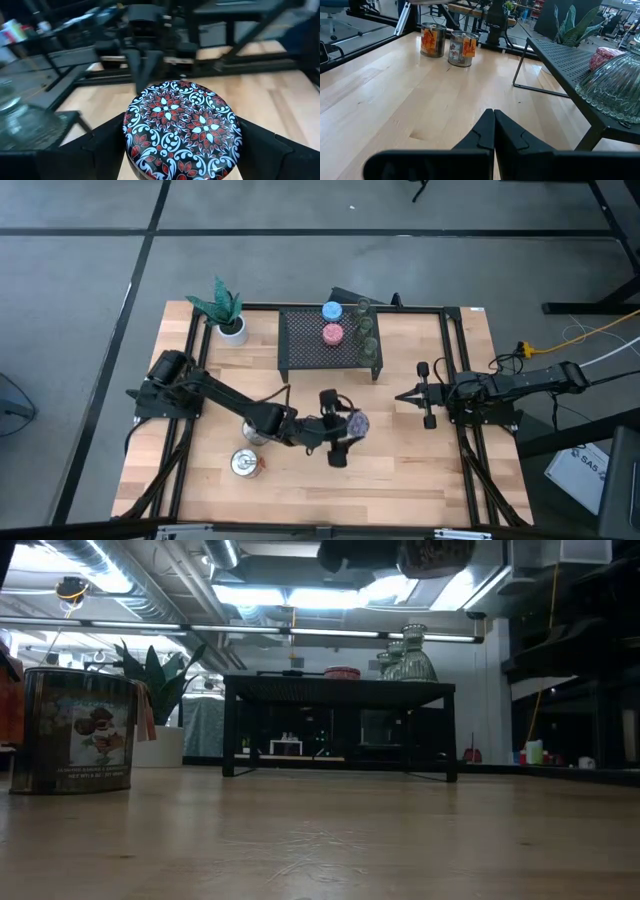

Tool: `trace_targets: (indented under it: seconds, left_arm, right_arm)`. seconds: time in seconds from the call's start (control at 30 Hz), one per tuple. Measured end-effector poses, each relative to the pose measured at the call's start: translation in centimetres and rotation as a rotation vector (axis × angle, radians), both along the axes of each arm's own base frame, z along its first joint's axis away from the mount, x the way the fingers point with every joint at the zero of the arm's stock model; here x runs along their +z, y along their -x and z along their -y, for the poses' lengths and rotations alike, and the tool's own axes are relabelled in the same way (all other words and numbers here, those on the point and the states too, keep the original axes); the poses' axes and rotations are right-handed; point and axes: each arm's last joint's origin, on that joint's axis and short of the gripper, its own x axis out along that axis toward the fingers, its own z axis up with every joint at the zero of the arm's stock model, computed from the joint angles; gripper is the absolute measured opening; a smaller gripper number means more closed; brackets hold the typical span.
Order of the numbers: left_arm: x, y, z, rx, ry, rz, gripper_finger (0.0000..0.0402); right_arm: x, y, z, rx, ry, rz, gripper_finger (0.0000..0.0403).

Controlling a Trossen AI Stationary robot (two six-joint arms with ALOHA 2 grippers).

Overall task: Pick & Place candle stick holders
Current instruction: Put the red scented candle on the shelf

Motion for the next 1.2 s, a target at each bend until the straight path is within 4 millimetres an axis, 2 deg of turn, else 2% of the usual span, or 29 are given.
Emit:
trace_targets:
  seconds: [0.2, 0.47, 0.77, 0.9, 1.03, 1.2]
  left_arm:
    - [0.5, -0.1, -1.7, 0.15, 0.073, 0.049, 0.0293]
    - [0.5, -0.4, -3.1, 0.194, 0.166, 0.067, 0.0293]
    - [2.8, 1.4, -5.0, 0.233, 0.238, 0.028, 0.0293]
    - [2.9, 1.7, -5.7, 0.258, 0.233, -0.002, 0.0293]
    - [2.8, 1.9, -7.3, 0.3, 0.241, -0.044, 0.0293]
    - [2.4, 1.7, -10.5, 0.325, 0.263, -0.097, 0.0293]
  right_arm:
    - [0.0, 0.0, 0.0, 0.0, 0.0, 0.0, 0.0003]
    - [0.0, 0.0, 0.0, 0.0, 0.0, 0.0, 0.0003]
    - [0.0, 0.0, 0.0, 0.0, 0.0, 0.0, 0.0003]
    - [0.0, 0.0, 0.0, 0.0, 0.0, 0.0, 0.0003]
    - [0.0, 0.0, 0.0, 0.0, 0.0, 0.0, 0.0003]
    - [0.0, 0.0, 0.0, 0.0, 0.0, 0.0, 0.0003]
